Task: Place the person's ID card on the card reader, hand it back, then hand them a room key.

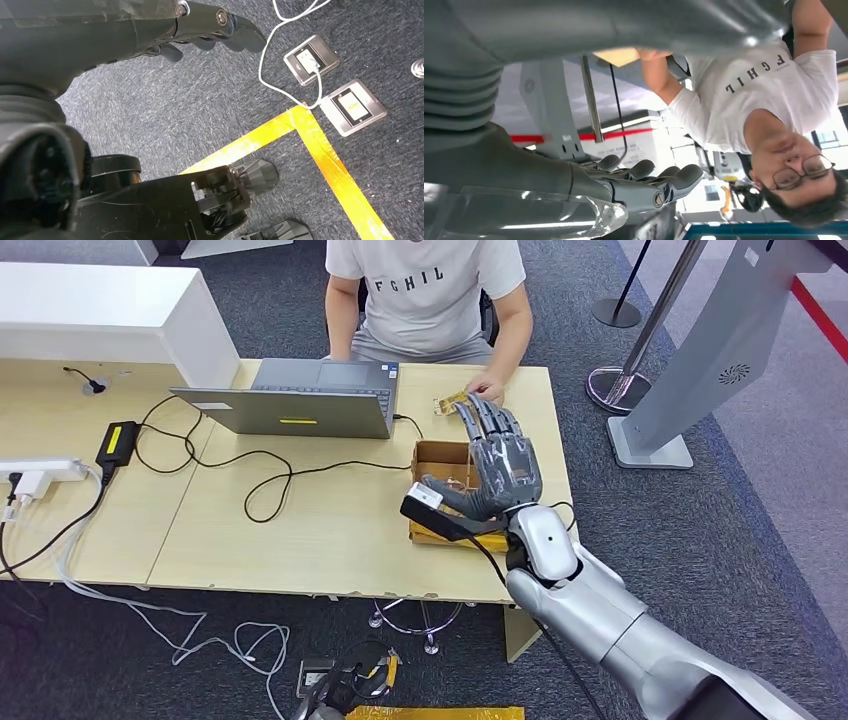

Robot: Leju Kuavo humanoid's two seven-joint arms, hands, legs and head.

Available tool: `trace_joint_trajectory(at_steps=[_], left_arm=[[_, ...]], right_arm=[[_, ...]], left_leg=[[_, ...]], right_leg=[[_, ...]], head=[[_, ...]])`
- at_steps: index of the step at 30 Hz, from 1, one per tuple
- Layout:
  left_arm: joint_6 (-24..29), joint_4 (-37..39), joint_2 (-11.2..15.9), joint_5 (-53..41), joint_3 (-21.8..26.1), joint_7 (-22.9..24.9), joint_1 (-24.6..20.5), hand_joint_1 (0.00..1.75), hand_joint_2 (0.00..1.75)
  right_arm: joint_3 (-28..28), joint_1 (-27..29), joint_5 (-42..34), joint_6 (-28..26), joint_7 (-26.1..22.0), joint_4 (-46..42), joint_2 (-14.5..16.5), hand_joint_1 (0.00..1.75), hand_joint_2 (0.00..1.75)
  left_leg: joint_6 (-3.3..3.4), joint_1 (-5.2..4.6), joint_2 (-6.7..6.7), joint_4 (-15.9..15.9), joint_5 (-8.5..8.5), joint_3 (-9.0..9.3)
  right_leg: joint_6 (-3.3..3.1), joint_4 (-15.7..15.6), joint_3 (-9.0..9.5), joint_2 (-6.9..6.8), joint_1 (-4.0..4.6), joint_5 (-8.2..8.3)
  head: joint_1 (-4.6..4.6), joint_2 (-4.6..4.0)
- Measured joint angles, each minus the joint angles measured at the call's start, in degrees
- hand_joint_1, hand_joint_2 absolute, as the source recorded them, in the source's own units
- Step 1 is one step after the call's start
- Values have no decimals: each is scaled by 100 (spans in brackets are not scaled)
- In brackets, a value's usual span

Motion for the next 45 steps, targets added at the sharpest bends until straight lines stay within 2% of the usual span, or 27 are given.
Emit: trace_joint_trajectory(at_steps=[2, 4, 7, 9, 13, 18, 21, 25, 28, 30, 32, 33, 36, 39, 40, 43, 45], left_arm=[[-9, 0, 1, 0, 8, -3, 4, 0, 0], [-34, 0, 2, 1, 8, 6, 7, 0, 0], [-100, -1, 5, 2, 10, 38, 12, 0, 0], [-132, -3, 7, 2, 10, 46, 15, 0, 0], [-153, -7, 7, 2, 10, 46, 18, 0, 0], [-167, -10, 14, 2, 13, -28, 40, 0, 0], [-177, -15, 28, 2, 17, -95, 66, 0, 0], [-186, -17, 42, 3, 44, -151, 77, 0, 0], [-451, -32, 83, 9, 21, -129, 61, 0, 0], [-1237, -126, 179, 86, -283, -45, -4, 0, 0], [-2034, -319, 281, 348, -835, 83, -71, 0, 0], [-2243, -439, 321, 571, -1117, 161, -87, 0, 0], [-2380, -785, 425, 1344, -1873, 405, -72, 0, 0], [-2399, -1062, 503, 2035, -2634, 588, 24, 0, 0], [-2410, -1157, 524, 2271, -2898, 644, 73, 0, 0], [-2432, -1447, 610, 3013, -3689, 802, 215, 0, 0], [-2432, -1612, 681, 3344, -4156, 872, 278, 0, 0]], right_arm=[[-77, -13, -387, -57, -32, 11, -11, 0, 0], [-192, -47, -882, 121, -70, -16, -85, 0, 0], [-390, -101, -1978, 925, -93, -228, -351, 0, 0], [-500, -125, -2425, 1298, -67, -458, -570, 0, 0], [-600, -210, -2560, 1647, 46, -843, -886, 0, 0], [-418, -620, -2688, 3106, 697, -1596, -1424, 0, 0], [-188, -900, -2798, 3714, 1077, -2261, -1698, 0, 0], [148, -1160, -2770, 4010, 1311, -2957, -1892, 0, 0], [372, -1275, -2837, 4186, 1199, -3282, -2008, 0, 0], [526, -1374, -2995, 4374, 1051, -3375, -2048, 0, 0], [676, -1457, -3140, 4495, 1041, -3430, -2077, 0, 0], [737, -1475, -3178, 4515, 1083, -3471, -2099, 0, 0], [869, -1484, -3140, 4504, 1203, -3577, -2155, 0, 0], [937, -1475, -2679, 4295, 1193, -3634, -2214, 0, 0], [940, -1460, -2374, 4110, 1140, -3648, -2225, 0, 0], [822, -1273, -1221, 3041, 816, -3666, -2237, 0, 0], [671, -1115, -719, 2489, 632, -3666, -2238, 0, 0]], left_leg=[[0, 0, 0, 0, 0, 1], [0, -1, 0, 1, 0, 1], [1, -2, -2, 3, 0, 0], [1, -4, -2, 3, 0, -2], [1, -4, 2, 4, 0, 0], [1, -4, 0, 4, 0, -4], [0, -4, 6, 3, -1, -4], [0, -3, 10, 3, -1, -4], [0, -2, 3, 3, 0, -6], [0, -1, 3, 3, 1, -6], [0, 0, 6, 3, 1, -5], [0, 0, 7, 3, 1, -4], [0, 0, 6, 3, 2, -2], [1, 1, 1, 3, 3, -5], [1, 1, 1, 3, 3, -5], [2, 0, 6, 3, 2, -6], [2, -1, 7, 3, 2, -6]], right_leg=[[0, 0, 0, 0, 0, 0], [0, -1, -1, 0, -1, 0], [2, -1, 0, -1, -3, 1], [3, -1, -1, -2, -5, 2], [3, -1, -5, 3, -6, 2], [3, -1, -7, 0, -5, 2], [3, 0, -9, 7, -5, 2], [2, 0, -10, 9, -5, 2], [2, 0, -9, 4, -4, 2], [3, 0, -8, 3, -3, 3], [4, 0, -7, 4, -1, 5], [2, 0, -7, 5, -1, 7], [-2, 0, -7, 5, 0, 10], [-2, 1, -8, 3, 0, 10], [-2, 1, -8, 4, 0, 10], [-2, 0, -9, 6, -1, 10], [-2, 0, -9, 5, -2, 9]], head=[[0, 0], [1, 0], [2, 0], [2, 0], [-1, 0], [0, 0], [0, 0], [0, 0], [0, 0], [3, 0], [4, 0], [3, 0], [-1, 0], [2, 1], [1, 1], [3, 0], [2, 0]])
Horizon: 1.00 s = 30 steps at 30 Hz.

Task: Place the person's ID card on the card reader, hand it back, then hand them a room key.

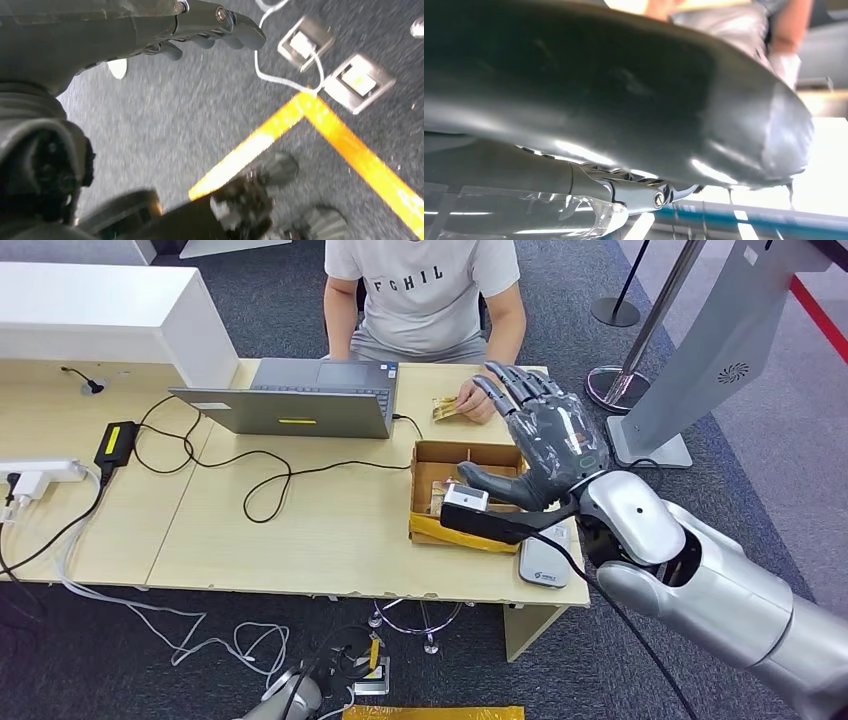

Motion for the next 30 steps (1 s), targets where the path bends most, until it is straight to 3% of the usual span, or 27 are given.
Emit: trace_joint_trajectory(at_steps=[4, 11, 15, 21, 26, 30], left_arm=[[2, -248, 108, 498, -897, 86, 64, 0, 0], [145, -468, 259, 1197, -2133, 194, 102, 0, 0], [215, -553, 323, 1372, -2594, 274, 134, 0, 0], [272, -666, 439, 1754, -3117, 376, 169, 0, 0], [293, -741, 550, 2039, -3487, 435, 174, 0, 0], [286, -792, 622, 2185, -3699, 439, 174, 0, 0]], right_arm=[[-297, 278, 670, -865, -118, 0, 1, 0, 0], [-825, 721, 2055, -2959, -222, 0, -32, 0, 0], [-1013, 888, 2331, -3377, -206, 0, -33, 0, 0], [-1096, 978, 2029, -3228, -213, 4, -33, 0, 0], [-1076, 984, 1550, -2659, -268, 32, -32, 0, 0], [-1049, 982, 867, -1847, -240, 60, -44, 0, 0]], left_leg=[[0, 0, -7, 0, 1, 0], [0, 0, -4, 0, 1, 2], [0, 1, -3, 0, 1, 1], [0, 1, -2, 0, 1, 1], [0, 1, -2, 0, 1, 0], [0, 1, -2, 0, 1, -1]], right_leg=[[0, -2, 2, -4, 1, 0], [0, -2, 2, -2, 1, 1], [0, -2, 2, -3, 1, 1], [0, -1, 2, -3, 1, 1], [0, -1, 3, -4, 1, 1], [0, -1, 1, -4, 1, 1]], head=[[-1, 0], [-1, 0], [0, 0], [0, 0], [-2, 1], [0, 1]])
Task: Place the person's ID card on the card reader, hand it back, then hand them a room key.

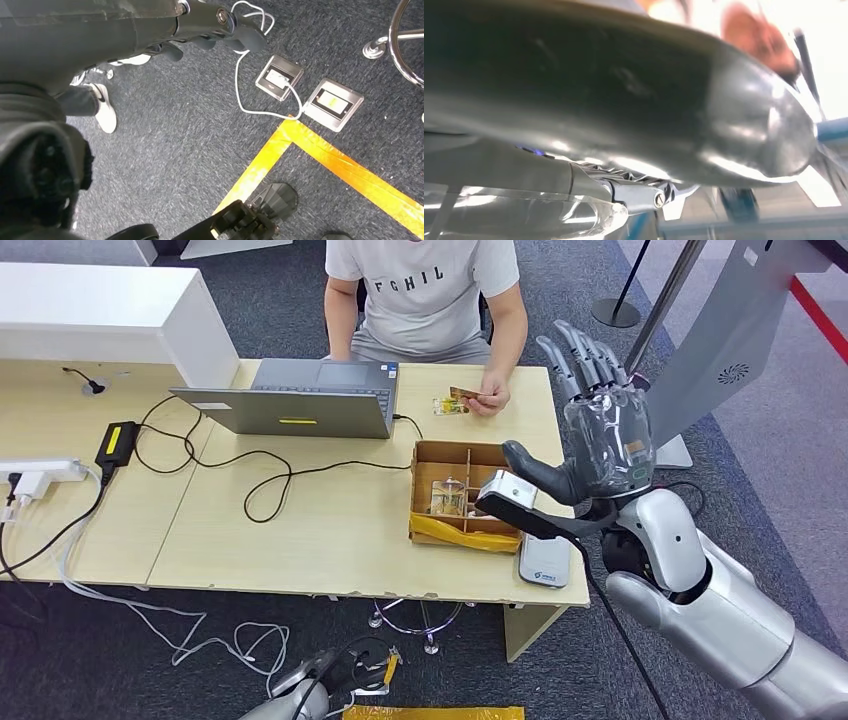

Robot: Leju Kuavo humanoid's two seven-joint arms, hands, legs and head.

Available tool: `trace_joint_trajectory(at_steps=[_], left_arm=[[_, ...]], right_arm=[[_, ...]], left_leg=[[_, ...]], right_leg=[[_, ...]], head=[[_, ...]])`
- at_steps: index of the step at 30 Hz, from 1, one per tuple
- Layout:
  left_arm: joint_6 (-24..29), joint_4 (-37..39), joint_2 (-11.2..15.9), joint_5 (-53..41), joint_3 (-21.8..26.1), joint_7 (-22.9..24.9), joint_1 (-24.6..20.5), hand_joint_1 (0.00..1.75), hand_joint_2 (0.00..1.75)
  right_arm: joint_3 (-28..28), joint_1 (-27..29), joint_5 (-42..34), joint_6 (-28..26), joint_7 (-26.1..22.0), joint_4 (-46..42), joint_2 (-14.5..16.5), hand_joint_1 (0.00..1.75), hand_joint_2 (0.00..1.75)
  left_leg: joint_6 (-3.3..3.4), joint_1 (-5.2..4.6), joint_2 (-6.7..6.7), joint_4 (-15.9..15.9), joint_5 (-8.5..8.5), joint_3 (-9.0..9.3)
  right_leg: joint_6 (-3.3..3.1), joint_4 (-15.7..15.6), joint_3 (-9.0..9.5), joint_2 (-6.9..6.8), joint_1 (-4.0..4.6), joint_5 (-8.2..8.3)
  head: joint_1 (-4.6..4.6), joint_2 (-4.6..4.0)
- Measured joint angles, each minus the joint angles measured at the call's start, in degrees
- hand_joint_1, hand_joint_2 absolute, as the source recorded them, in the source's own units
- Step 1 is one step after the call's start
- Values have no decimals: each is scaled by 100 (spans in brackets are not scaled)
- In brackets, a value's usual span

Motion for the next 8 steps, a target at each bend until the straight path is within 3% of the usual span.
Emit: trace_joint_trajectory(at_steps=[8], left_arm=[[-12, -71, 143, 183, -377, 40, -3, 0, 0]], right_arm=[[96, -107, -935, 911, 136, 183, -194, 0, 0]], left_leg=[[0, 0, -3, 0, 0, -4]], right_leg=[[0, 0, -3, 0, -1, 0]], head=[[-1, -1]])
